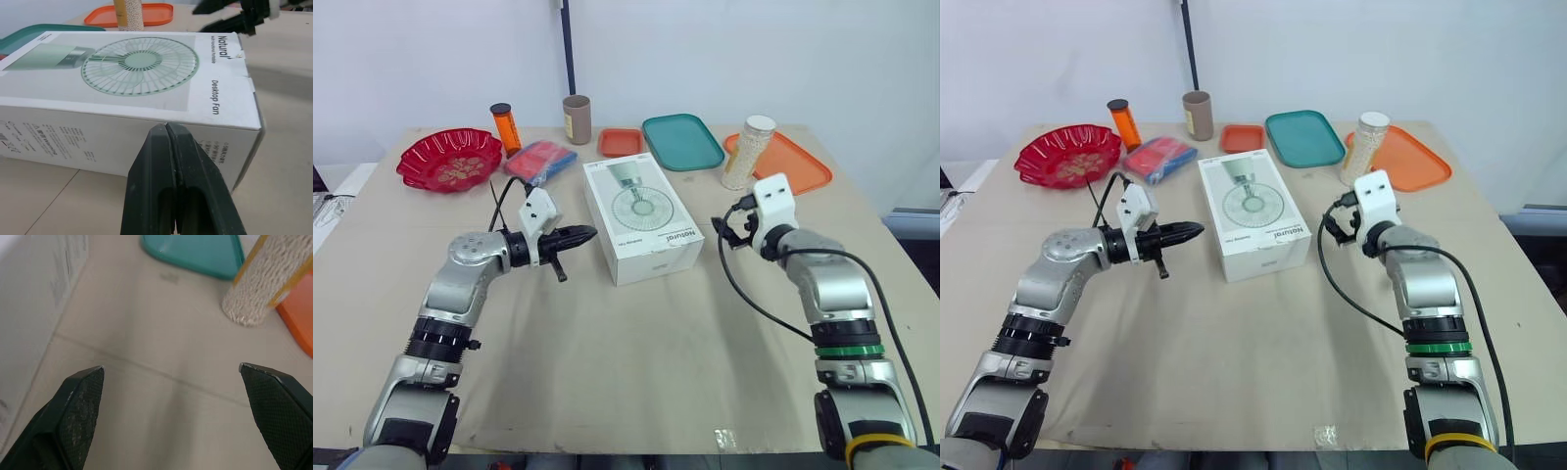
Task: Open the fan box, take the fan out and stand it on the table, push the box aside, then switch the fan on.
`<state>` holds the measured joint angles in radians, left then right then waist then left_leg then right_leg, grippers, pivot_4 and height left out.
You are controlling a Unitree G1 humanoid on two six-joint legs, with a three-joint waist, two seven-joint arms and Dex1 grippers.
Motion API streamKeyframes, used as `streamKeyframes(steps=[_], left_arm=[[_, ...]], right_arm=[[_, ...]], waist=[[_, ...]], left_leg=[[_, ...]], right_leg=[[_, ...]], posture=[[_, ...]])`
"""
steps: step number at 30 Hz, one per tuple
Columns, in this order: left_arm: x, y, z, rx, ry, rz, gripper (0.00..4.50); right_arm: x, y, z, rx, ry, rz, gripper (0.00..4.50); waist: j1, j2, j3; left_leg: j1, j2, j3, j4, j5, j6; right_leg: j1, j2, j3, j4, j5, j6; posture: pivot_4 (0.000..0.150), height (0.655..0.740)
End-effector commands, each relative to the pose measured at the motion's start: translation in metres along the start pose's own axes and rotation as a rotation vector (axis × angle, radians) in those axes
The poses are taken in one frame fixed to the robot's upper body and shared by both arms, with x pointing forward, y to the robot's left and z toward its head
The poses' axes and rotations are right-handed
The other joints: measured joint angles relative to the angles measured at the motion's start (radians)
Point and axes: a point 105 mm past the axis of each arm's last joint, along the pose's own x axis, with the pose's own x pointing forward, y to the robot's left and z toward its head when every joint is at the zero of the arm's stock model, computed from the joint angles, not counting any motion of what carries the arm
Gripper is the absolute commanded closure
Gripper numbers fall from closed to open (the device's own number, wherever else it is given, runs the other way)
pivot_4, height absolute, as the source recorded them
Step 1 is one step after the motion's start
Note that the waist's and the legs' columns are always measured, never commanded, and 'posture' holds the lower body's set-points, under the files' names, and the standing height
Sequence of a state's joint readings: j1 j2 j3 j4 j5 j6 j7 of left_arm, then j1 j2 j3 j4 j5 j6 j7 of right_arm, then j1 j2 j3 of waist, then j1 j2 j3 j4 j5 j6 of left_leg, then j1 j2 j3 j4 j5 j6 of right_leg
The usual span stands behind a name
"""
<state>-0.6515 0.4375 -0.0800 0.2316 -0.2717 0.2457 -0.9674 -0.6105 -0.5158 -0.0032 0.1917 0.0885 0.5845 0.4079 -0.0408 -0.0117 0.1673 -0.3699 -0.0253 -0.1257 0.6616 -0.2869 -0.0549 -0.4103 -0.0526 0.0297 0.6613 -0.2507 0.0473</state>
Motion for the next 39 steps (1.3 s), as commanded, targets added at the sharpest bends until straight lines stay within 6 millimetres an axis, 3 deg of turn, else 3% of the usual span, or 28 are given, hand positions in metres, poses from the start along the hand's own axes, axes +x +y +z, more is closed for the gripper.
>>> streamKeyframes(steps=[1, 7, 14, 25, 28, 32, 36, 39], left_arm=[[0.015, -0.002, 0.011, 0.065, -0.017, -0.027, 4.43], [0.027, -0.006, 0.004, 0.058, -0.001, -0.050, 4.43], [0.018, 0.001, -0.007, 0.029, 0.061, -0.069, 4.43], [-0.003, 0.019, -0.005, 0.043, 0.132, -0.083, 4.43], [-0.003, 0.020, -0.001, 0.034, 0.137, -0.097, 4.43], [-0.006, 0.012, -0.019, 0.052, 0.222, -0.144, 4.43], [-0.005, 0.008, -0.039, 0.096, 0.304, -0.143, 4.43], [-0.004, 0.006, -0.042, 0.100, 0.303, -0.143, 4.43]], right_arm=[[0.003, 0.022, 0.013, -0.068, -0.058, 0.081, 0.00], [-0.001, 0.054, 0.030, -0.059, -0.137, 0.208, 0.00], [-0.016, 0.079, 0.035, -0.048, -0.163, 0.312, 0.00], [-0.035, 0.067, 0.032, -0.102, -0.143, 0.336, 0.00], [-0.048, 0.063, 0.040, -0.166, -0.153, 0.375, 0.00], [-0.064, 0.061, 0.056, -0.239, -0.177, 0.434, 0.00], [-0.075, 0.073, 0.078, -0.285, -0.223, 0.501, 0.00], [-0.074, 0.093, 0.093, -0.332, -0.247, 0.538, 0.00]], waist=[[-0.006, 0.000, 0.000], [-0.006, 0.000, 0.000], [-0.007, 0.000, 0.000], [-0.007, 0.000, 0.000], [-0.007, 0.000, 0.000], [-0.007, 0.000, 0.000], [-0.008, 0.001, -0.001], [-0.007, 0.001, -0.001]], left_leg=[[0.000, 0.000, 0.000, 0.000, 0.000, 0.000], [0.000, 0.000, -0.001, 0.000, 0.000, 0.000], [0.001, 0.000, -0.001, 0.000, 0.000, 0.000], [0.002, 0.000, -0.001, 0.000, 0.000, 0.000], [0.002, 0.000, -0.001, 0.000, 0.000, 0.000], [0.002, 0.000, -0.001, 0.000, 0.000, 0.000], [0.003, 0.001, -0.001, 0.000, 0.000, 0.000], [0.005, 0.001, -0.001, 0.000, 0.000, 0.001]], right_leg=[[0.000, 0.000, 0.000, 0.000, 0.000, 0.000], [0.000, 0.000, 0.000, 0.001, 0.000, 0.000], [0.000, 0.001, 0.000, 0.001, 0.000, 0.000], [0.001, 0.001, 0.000, 0.002, 0.000, 0.000], [0.001, 0.001, 0.000, 0.002, -0.001, 0.000], [0.001, 0.001, 0.000, 0.002, -0.001, 0.000], [0.002, 0.001, 0.000, 0.002, -0.001, 0.000], [0.004, 0.001, 0.000, 0.002, -0.001, 0.000]], posture=[[0.150, 0.7400], [0.150, 0.7400], [0.150, 0.7400], [0.150, 0.7400], [0.150, 0.7400], [0.150, 0.7400], [0.150, 0.7400], [0.150, 0.7400]])
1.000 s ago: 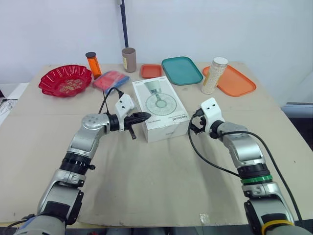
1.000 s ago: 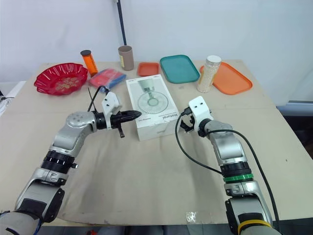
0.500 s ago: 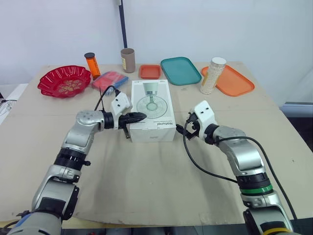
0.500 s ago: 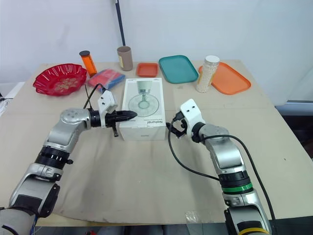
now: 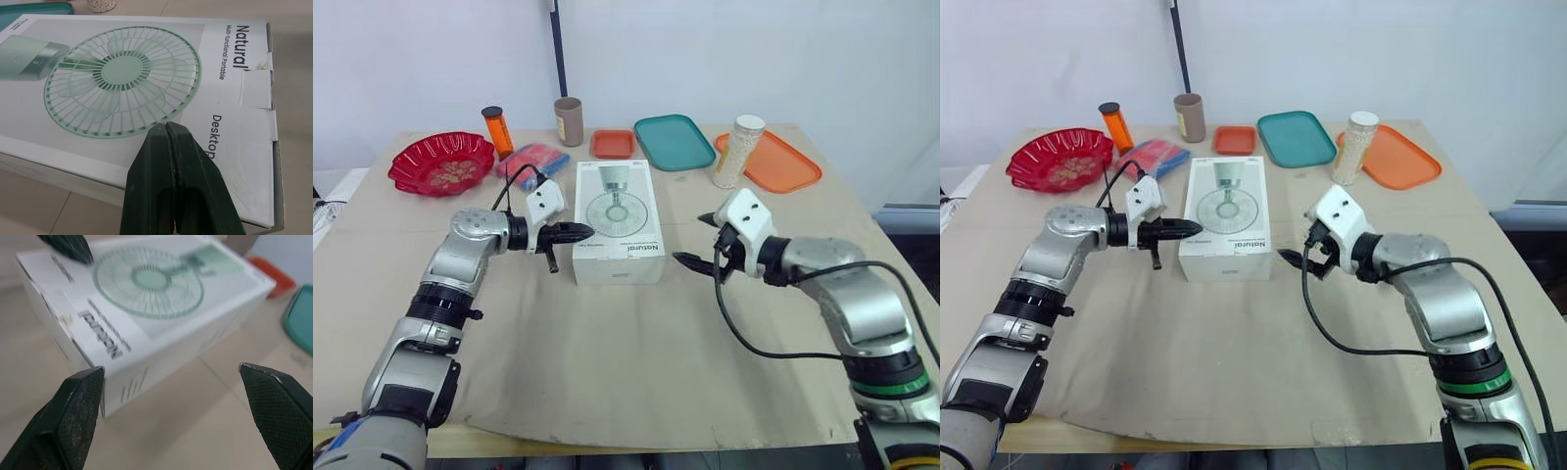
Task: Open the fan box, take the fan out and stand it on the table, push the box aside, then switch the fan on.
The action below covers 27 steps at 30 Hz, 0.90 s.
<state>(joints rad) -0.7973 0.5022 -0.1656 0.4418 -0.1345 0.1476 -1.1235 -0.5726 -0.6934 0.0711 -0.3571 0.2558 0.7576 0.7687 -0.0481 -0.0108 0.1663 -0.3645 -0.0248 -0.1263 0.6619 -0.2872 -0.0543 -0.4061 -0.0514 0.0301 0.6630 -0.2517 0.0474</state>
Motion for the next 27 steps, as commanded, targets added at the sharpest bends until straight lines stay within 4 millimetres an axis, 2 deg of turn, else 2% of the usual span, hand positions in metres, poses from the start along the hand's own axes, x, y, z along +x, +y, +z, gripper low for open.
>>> streamKeyframes(steps=[1, 4, 8, 27], left_arm=[[0.003, -0.012, -0.029, -0.038, 0.101, -0.028, 4.43], [0.003, -0.012, -0.027, -0.042, 0.085, -0.017, 4.43], [0.001, -0.011, -0.028, -0.046, 0.084, 0.001, 4.43], [0.003, -0.018, -0.030, -0.058, 0.071, 0.017, 4.43]], right_arm=[[0.011, 0.014, 0.028, -0.091, -0.039, 0.036, 0.00], [0.023, 0.024, 0.031, -0.176, -0.018, 0.054, 0.00], [0.029, 0.037, 0.028, -0.193, -0.013, 0.108, 0.00], [0.056, 0.039, 0.024, -0.292, 0.014, 0.096, 0.00]], waist=[[0.000, 0.000, -0.001], [0.000, 0.001, -0.002], [0.001, 0.000, -0.002], [0.001, 0.001, -0.003]], left_leg=[[0.001, 0.000, 0.000, 0.000, 0.000, 0.000], [0.001, 0.000, 0.000, 0.000, 0.000, 0.000], [0.000, -0.001, 0.000, 0.000, 0.000, 0.000], [0.001, 0.000, 0.000, -0.001, 0.000, 0.000]], right_leg=[[0.001, 0.000, 0.000, 0.000, 0.000, 0.000], [0.001, 0.000, 0.000, 0.000, 0.000, 0.000], [0.000, -0.001, 0.000, 0.000, -0.001, 0.001], [0.000, -0.001, 0.000, 0.000, -0.001, 0.000]], posture=[[0.150, 0.7400], [0.150, 0.7400], [0.150, 0.7400], [0.150, 0.7400]])
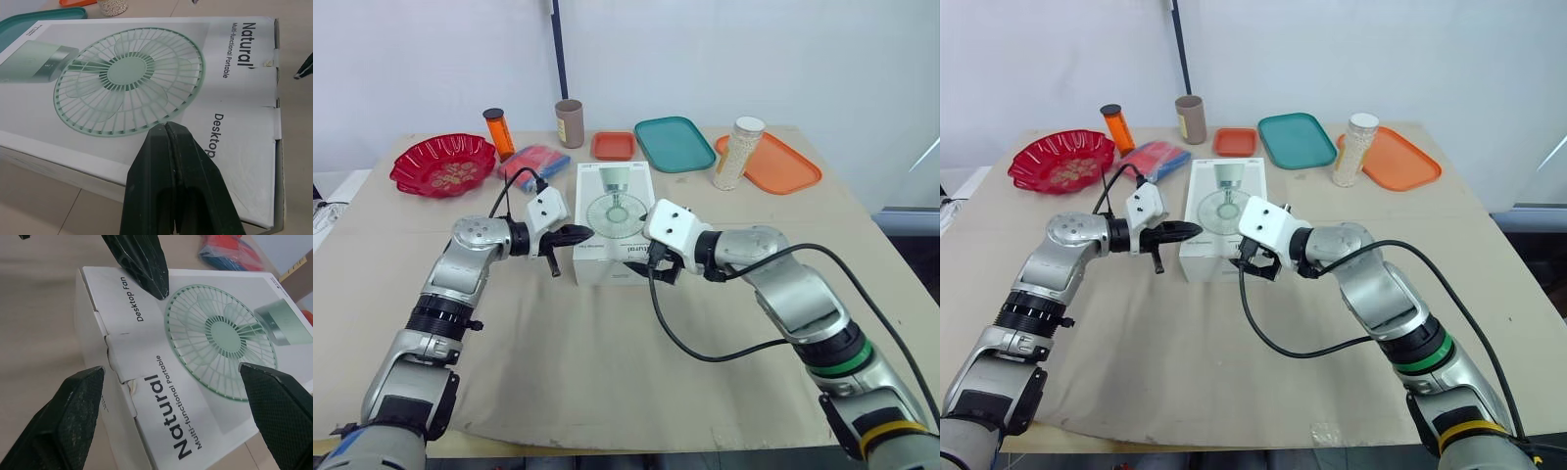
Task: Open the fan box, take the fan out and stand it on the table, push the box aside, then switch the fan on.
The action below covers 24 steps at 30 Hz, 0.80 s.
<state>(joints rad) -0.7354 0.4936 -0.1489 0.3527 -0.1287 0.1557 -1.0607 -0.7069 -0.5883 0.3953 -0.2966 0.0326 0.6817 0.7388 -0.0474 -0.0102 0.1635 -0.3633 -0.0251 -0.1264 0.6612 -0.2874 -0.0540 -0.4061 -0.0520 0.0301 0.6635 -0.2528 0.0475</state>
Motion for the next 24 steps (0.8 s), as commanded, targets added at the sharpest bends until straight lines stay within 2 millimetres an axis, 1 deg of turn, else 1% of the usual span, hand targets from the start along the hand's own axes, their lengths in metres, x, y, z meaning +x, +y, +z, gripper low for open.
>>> streamKeyframes(steps=[1, 6, 12, 18, 24], left_arm=[[0.0023, -0.0133, -0.0297, -0.071, 0.093, -0.035, 4.43], [0.0035, -0.0159, -0.0293, -0.073, 0.087, -0.040, 4.43], [0.0055, -0.0219, -0.0307, -0.070, 0.087, -0.055, 4.43], [0.0072, -0.0201, -0.0293, -0.073, 0.080, -0.043, 4.43], [0.0083, -0.0212, -0.0296, -0.074, 0.078, -0.042, 4.43]], right_arm=[[-0.0004, -0.0071, 0.0120, -0.053, -0.031, -0.024, 0.00], [0.0035, -0.0136, 0.0112, -0.049, -0.027, -0.058, 0.00], [0.0038, -0.0108, 0.0104, -0.059, -0.024, -0.036, 0.00], [0.0032, -0.0071, 0.0115, -0.074, -0.026, -0.012, 0.00], [0.0040, -0.0096, 0.0092, -0.072, -0.013, -0.025, 0.00]], waist=[[0.000, 0.000, 0.000], [0.000, 0.000, 0.000], [0.000, 0.000, 0.000], [0.000, 0.000, 0.000], [0.000, 0.000, 0.000]], left_leg=[[0.000, 0.000, 0.000, 0.000, 0.000, 0.000], [0.000, 0.000, 0.000, 0.000, 0.000, 0.000], [0.000, 0.000, 0.000, 0.000, 0.000, 0.000], [0.000, 0.000, 0.000, 0.000, 0.000, 0.000], [0.000, 0.000, 0.000, 0.000, 0.000, 0.000]], right_leg=[[0.000, 0.000, 0.000, 0.000, 0.000, 0.000], [0.000, 0.000, 0.000, 0.000, 0.000, 0.000], [0.000, 0.000, 0.000, 0.000, 0.000, 0.000], [0.000, 0.000, 0.000, 0.000, 0.000, 0.000], [0.000, 0.000, 0.000, 0.000, 0.000, 0.000]], posture=[[0.150, 0.7400], [0.150, 0.7400], [0.150, 0.7400], [0.150, 0.7400], [0.150, 0.7400]])
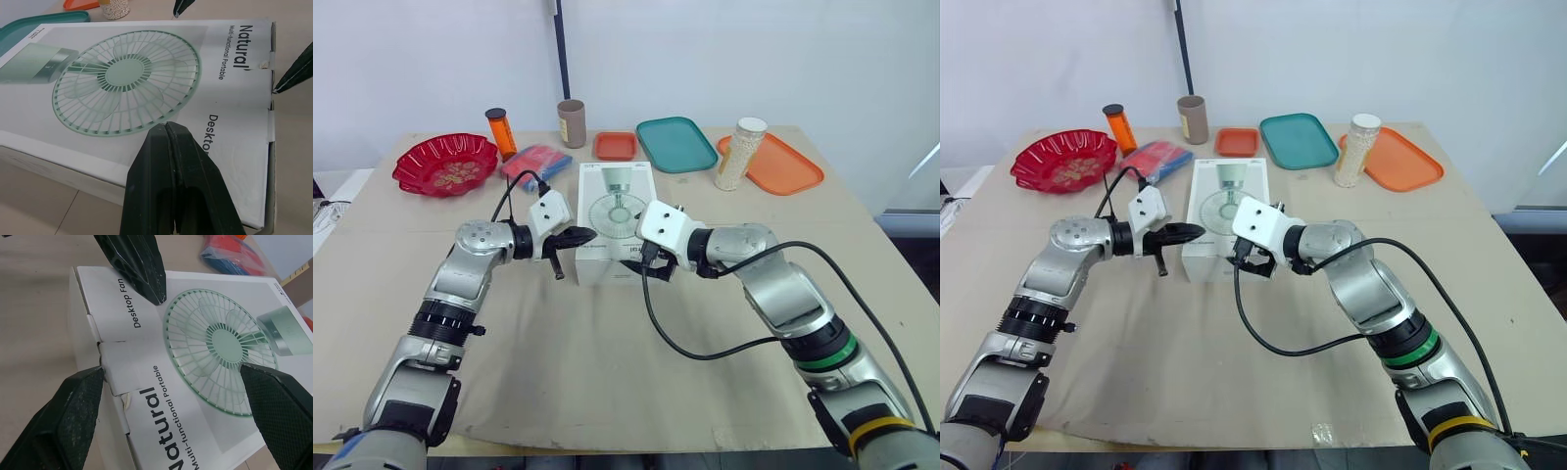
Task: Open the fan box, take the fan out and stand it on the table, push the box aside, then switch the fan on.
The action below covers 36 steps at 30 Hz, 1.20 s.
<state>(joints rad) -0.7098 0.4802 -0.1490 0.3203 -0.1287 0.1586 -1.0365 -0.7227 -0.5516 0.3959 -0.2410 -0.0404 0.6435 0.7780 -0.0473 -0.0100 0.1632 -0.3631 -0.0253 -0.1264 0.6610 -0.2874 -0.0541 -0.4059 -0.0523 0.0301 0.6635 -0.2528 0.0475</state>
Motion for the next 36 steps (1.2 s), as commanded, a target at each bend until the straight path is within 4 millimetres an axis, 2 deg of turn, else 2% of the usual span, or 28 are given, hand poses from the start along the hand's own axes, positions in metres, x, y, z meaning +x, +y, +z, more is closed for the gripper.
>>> streamKeyframes(steps=[1, 11, 16, 22, 30, 34, 36], left_arm=[[0.005, -0.017, -0.030, -0.073, 0.091, -0.051, 4.43], [0.006, -0.018, -0.030, -0.075, 0.084, -0.052, 4.43], [0.007, -0.023, -0.034, -0.069, 0.097, -0.063, 4.43], [0.006, -0.037, -0.042, -0.025, 0.128, -0.133, 4.43], [0.007, -0.036, -0.044, -0.029, 0.130, -0.111, 4.43], [0.007, -0.035, -0.045, -0.030, 0.131, -0.104, 4.43], [0.006, -0.035, -0.045, -0.030, 0.132, -0.101, 4.43]], right_arm=[[-0.002, -0.008, 0.011, -0.043, -0.025, -0.034, 0.00], [-0.001, -0.013, 0.009, -0.050, -0.008, -0.055, 0.00], [-0.004, -0.013, 0.015, -0.020, -0.032, -0.052, 0.00], [-0.009, -0.022, 0.018, 0.050, -0.056, -0.066, 0.00], [-0.011, -0.035, 0.016, 0.052, -0.041, -0.116, 0.00], [-0.013, -0.057, 0.019, 0.090, -0.056, -0.229, 0.00], [-0.017, -0.054, 0.020, 0.109, -0.071, -0.198, 0.00]], waist=[[0.000, 0.000, 0.000], [0.000, 0.000, 0.000], [0.000, 0.000, 0.000], [0.000, 0.000, 0.000], [0.000, 0.000, -0.001], [0.000, 0.001, -0.001], [0.000, 0.001, -0.001]], left_leg=[[0.000, 0.000, 0.000, 0.000, 0.000, 0.000], [0.000, 0.000, 0.000, 0.000, 0.000, 0.000], [0.000, 0.000, 0.000, 0.000, 0.000, 0.000], [0.000, 0.000, 0.000, 0.000, 0.000, 0.000], [0.001, 0.000, 0.000, -0.001, 0.000, 0.000], [0.001, 0.000, 0.001, -0.001, 0.000, 0.000], [0.001, 0.000, 0.000, -0.002, 0.000, 0.000]], right_leg=[[0.000, 0.000, 0.000, 0.000, 0.000, 0.000], [0.000, 0.000, 0.000, 0.000, 0.000, 0.000], [0.000, 0.000, 0.000, 0.000, 0.000, 0.000], [0.000, 0.000, 0.000, 0.000, 0.000, 0.000], [0.000, 0.000, 0.000, 0.000, 0.000, 0.000], [0.000, 0.000, 0.000, 0.000, 0.000, 0.000], [0.000, 0.000, 0.000, 0.000, 0.000, 0.000]], posture=[[0.150, 0.7400], [0.150, 0.7400], [0.150, 0.7400], [0.150, 0.7400], [0.150, 0.7400], [0.150, 0.7400], [0.150, 0.7400]])
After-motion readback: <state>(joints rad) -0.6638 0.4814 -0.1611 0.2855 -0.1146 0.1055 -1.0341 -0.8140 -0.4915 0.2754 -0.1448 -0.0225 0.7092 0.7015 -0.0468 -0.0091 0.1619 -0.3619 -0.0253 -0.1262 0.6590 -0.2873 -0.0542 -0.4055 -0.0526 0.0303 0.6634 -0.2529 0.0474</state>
